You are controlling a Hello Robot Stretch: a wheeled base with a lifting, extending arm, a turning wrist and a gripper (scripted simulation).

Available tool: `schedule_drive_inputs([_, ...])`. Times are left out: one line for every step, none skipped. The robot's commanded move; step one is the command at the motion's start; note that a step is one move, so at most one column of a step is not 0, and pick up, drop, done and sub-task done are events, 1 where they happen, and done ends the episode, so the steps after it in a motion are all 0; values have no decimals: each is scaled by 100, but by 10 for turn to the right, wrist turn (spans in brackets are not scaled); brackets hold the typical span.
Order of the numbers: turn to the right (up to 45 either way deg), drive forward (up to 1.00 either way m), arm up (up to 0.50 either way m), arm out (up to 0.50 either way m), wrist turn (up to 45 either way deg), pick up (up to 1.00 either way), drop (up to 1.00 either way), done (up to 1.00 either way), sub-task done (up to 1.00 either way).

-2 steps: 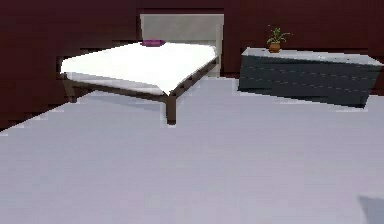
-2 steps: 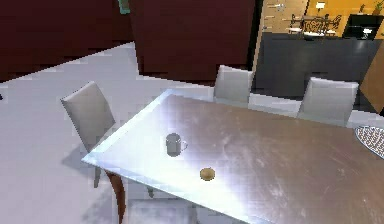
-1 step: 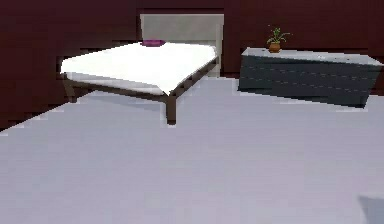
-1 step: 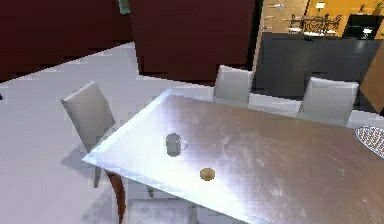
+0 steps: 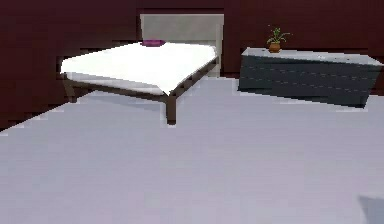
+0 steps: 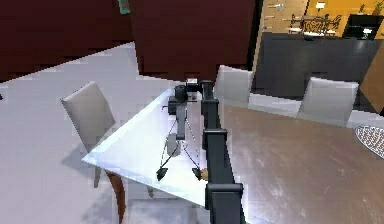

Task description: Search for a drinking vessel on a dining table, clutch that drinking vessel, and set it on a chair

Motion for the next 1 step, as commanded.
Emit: schedule_drive_inputs([0,0,0,0,450,0,0,0,0])
